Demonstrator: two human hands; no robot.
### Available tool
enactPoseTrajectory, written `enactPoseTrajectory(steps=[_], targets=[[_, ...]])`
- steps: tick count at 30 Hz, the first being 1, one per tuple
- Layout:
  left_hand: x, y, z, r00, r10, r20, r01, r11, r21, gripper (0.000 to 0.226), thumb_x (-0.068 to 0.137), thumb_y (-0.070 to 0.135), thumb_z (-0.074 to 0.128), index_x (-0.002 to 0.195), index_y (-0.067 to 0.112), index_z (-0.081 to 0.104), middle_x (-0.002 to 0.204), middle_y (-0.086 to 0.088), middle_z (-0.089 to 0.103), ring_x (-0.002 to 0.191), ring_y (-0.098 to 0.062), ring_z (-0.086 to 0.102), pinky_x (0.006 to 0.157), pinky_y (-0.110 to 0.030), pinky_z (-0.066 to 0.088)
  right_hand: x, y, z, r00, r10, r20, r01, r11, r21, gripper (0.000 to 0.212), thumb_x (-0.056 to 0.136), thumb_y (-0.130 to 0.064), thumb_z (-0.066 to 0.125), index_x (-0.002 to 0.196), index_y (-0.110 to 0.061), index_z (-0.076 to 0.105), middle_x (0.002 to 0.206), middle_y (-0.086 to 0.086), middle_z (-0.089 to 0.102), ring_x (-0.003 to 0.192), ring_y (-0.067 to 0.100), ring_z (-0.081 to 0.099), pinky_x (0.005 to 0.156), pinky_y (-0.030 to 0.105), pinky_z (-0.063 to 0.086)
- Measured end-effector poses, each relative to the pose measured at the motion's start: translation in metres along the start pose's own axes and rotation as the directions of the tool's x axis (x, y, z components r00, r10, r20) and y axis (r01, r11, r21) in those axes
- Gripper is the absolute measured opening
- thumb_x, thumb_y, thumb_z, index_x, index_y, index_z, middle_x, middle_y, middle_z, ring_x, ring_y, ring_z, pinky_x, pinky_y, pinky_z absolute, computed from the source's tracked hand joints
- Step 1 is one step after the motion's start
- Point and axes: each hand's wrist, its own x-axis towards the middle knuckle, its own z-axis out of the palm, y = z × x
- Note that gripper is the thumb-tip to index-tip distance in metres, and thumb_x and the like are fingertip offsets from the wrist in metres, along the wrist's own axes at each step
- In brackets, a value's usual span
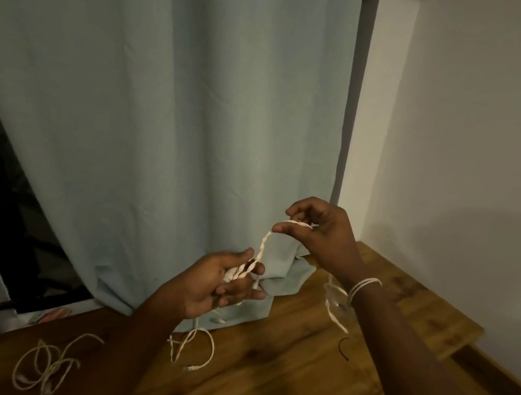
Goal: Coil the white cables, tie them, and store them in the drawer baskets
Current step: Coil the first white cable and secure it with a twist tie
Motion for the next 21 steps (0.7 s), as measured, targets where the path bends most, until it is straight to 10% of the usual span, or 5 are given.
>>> enactPoseTrajectory(steps=[5, 9, 15, 17, 21], targets=[[-0.007, 0.013, 0.014, 0.968, 0.207, 0.141, -0.150, 0.930, -0.336, 0.031, 0.092, 0.028, 0.061, 0.079, 0.000, 0.058, 0.035, -0.004, 0.041, 0.031, -0.014, 0.047, 0.107, -0.043, 0.045, -0.018, 0.015, 0.033, 0.995, 0.093, 0.040, -0.095, 0.994, 0.047, 0.016, 0.087, -0.014, 0.073, 0.081, 0.001, 0.069, 0.068, 0.013, 0.067, 0.060, 0.010, 0.058, 0.059, 0.026, 0.049], [0.000, 0.039, 0.014, 0.840, 0.536, -0.085, -0.531, 0.779, -0.332, 0.022, 0.087, 0.027, 0.061, 0.079, 0.007, 0.063, 0.102, -0.026, 0.072, 0.102, -0.036, 0.069, 0.108, -0.051, 0.040, -0.066, 0.016, 0.066, 0.820, 0.321, 0.474, -0.405, 0.911, 0.083, 0.016, 0.098, -0.016, 0.058, 0.108, -0.005, 0.063, 0.080, 0.005, 0.069, 0.069, 0.007, 0.064, 0.065, 0.024, 0.051], [0.016, 0.007, -0.016, 0.778, 0.611, -0.150, -0.167, 0.430, 0.887, 0.045, 0.097, 0.047, 0.039, 0.113, 0.014, 0.065, 0.118, -0.003, 0.068, 0.114, -0.015, 0.062, 0.105, -0.037, 0.045, -0.041, -0.024, 0.042, 0.240, 0.389, 0.889, -0.347, 0.890, -0.296, 0.014, 0.094, -0.017, 0.062, 0.105, -0.010, 0.068, 0.096, 0.010, 0.071, 0.083, 0.014, 0.067, 0.080, 0.024, 0.055], [0.012, -0.007, -0.021, 0.855, 0.508, -0.106, -0.002, 0.207, 0.978, 0.039, 0.097, 0.052, 0.037, 0.094, 0.023, 0.063, 0.089, 0.004, 0.064, 0.087, -0.008, 0.062, 0.087, -0.042, 0.052, -0.020, -0.027, 0.017, 0.296, 0.428, 0.854, -0.143, 0.904, -0.403, 0.017, 0.091, -0.017, 0.066, 0.106, -0.010, 0.071, 0.097, 0.007, 0.074, 0.087, 0.016, 0.069, 0.083, 0.028, 0.056], [-0.004, -0.009, -0.015, 0.973, 0.202, -0.116, 0.013, 0.450, 0.893, 0.039, 0.103, 0.031, 0.040, 0.070, 0.020, 0.056, 0.057, -0.002, 0.060, 0.059, -0.019, 0.061, 0.069, -0.033, 0.051, 0.016, -0.022, -0.029, 0.675, 0.350, 0.650, 0.034, 0.865, -0.501, 0.017, 0.079, -0.006, 0.076, 0.094, -0.014, 0.077, 0.089, 0.000, 0.077, 0.084, 0.015, 0.072, 0.079, 0.036, 0.061]])
